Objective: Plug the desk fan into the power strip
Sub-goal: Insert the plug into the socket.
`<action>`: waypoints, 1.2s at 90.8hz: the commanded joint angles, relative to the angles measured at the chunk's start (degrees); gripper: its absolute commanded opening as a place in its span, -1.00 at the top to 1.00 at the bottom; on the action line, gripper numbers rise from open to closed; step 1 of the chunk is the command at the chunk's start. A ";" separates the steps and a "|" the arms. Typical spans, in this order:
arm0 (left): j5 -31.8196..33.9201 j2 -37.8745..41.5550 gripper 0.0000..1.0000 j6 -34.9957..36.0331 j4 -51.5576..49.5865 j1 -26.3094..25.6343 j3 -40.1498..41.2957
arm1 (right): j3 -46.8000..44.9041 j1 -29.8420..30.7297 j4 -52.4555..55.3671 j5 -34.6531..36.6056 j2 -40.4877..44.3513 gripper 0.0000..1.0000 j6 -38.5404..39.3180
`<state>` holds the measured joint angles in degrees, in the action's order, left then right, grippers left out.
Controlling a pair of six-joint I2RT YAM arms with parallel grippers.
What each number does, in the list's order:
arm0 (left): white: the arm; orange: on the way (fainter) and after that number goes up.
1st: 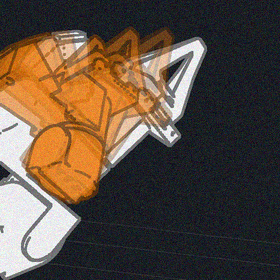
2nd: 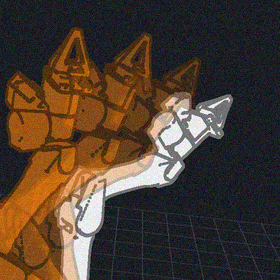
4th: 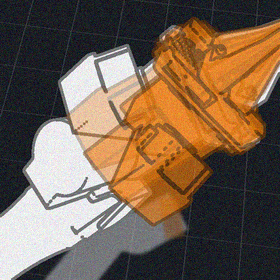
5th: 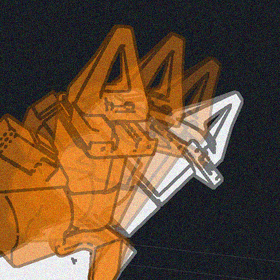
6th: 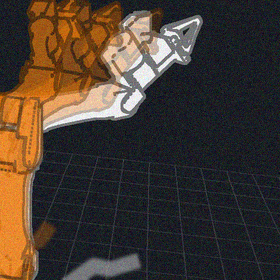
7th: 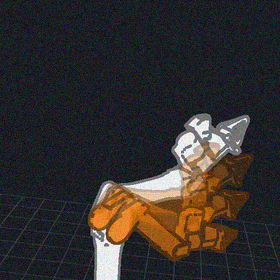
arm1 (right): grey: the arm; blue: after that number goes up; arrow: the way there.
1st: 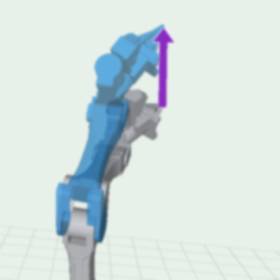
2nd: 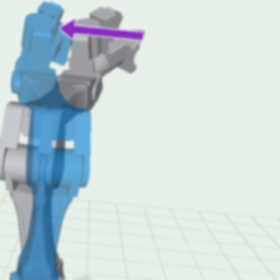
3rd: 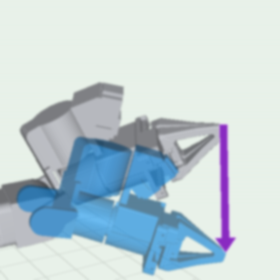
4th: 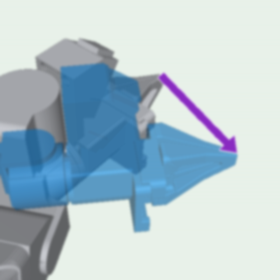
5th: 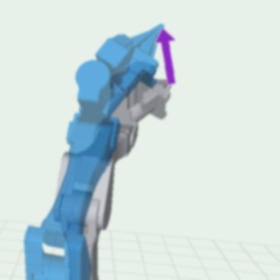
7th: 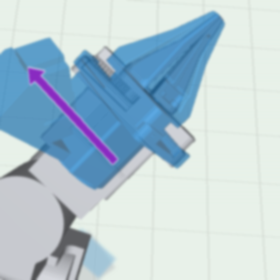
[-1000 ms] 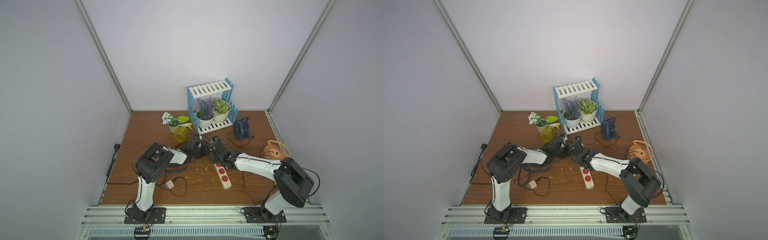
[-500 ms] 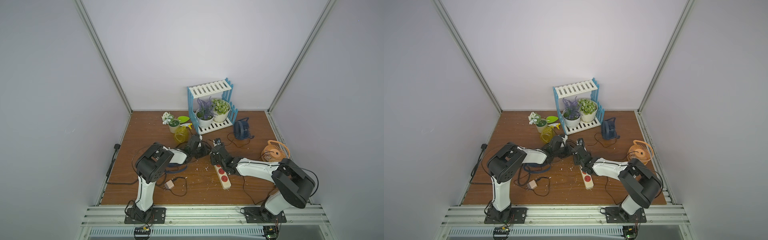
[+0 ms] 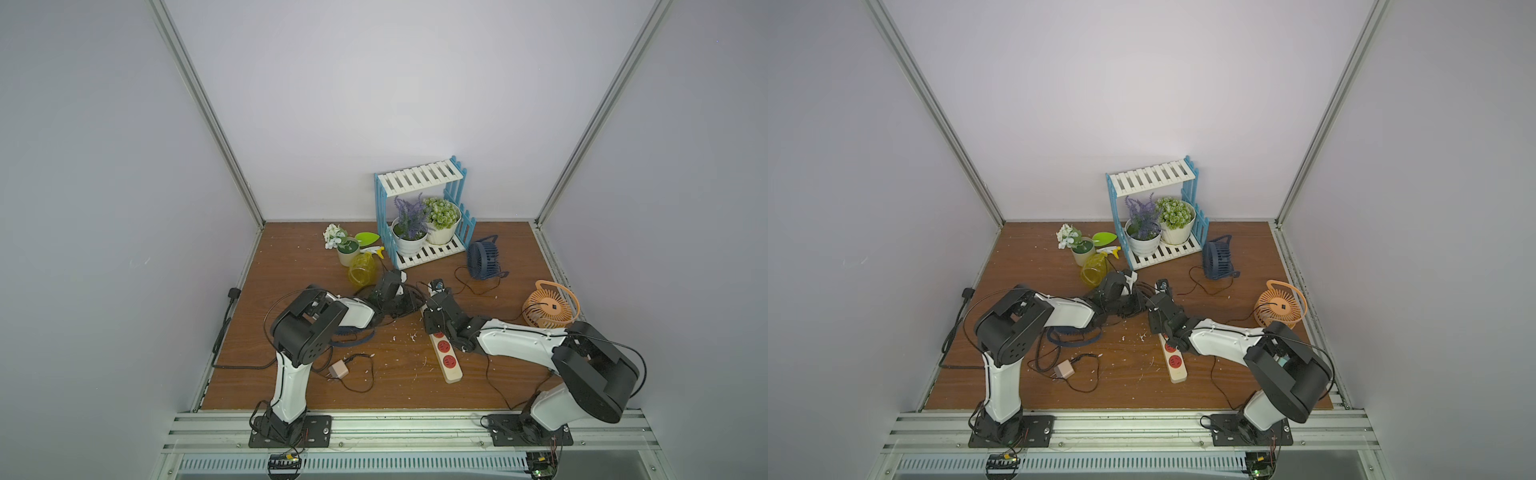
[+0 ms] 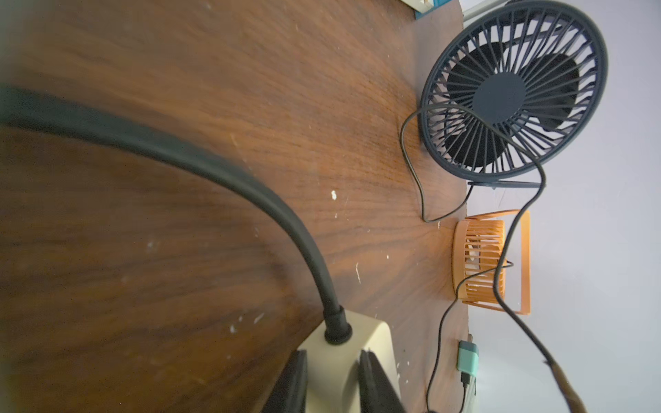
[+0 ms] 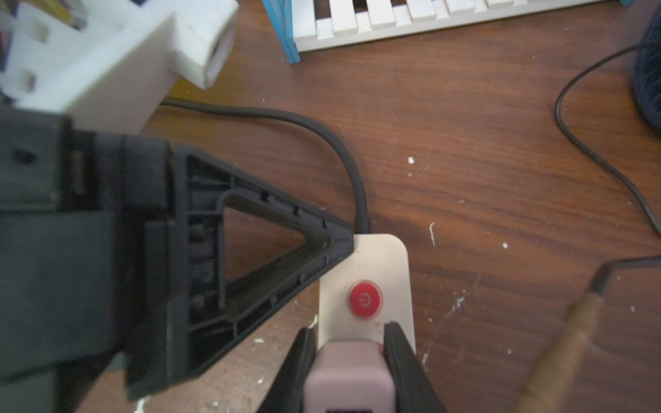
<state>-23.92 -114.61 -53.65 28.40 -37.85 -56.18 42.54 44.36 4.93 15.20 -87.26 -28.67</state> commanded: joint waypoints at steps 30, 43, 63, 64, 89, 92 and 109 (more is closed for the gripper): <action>-1.86 -0.34 0.43 1.56 -1.97 -1.10 -1.06 | -0.22 2.49 21.62 -3.84 18.13 -0.37 1.60; -2.43 -0.09 0.43 1.79 -2.00 -1.09 -1.21 | 0.78 2.22 23.51 -0.12 20.55 -0.37 0.53; -2.45 0.39 0.43 1.63 -2.12 -1.09 -1.21 | 6.70 1.57 22.24 -4.32 14.05 -0.20 0.67; -2.45 0.41 0.43 1.67 -2.08 -1.09 -1.17 | 6.99 1.54 22.46 -4.31 13.57 -0.19 0.69; -2.44 1.23 0.43 1.98 -2.08 -1.09 -0.77 | 10.19 0.58 22.32 -1.67 7.04 0.22 0.59; -2.52 1.23 0.42 2.04 -2.10 -1.09 -0.81 | 10.27 0.55 22.37 -1.36 6.48 0.26 0.77; -2.76 0.97 0.42 2.05 -2.04 -1.10 -0.96 | 10.36 0.52 21.90 -0.96 4.52 0.45 1.28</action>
<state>-24.51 -114.80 -52.51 28.23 -37.95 -56.58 51.92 44.97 26.63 13.13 -81.89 -27.66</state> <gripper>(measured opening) 0.290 0.295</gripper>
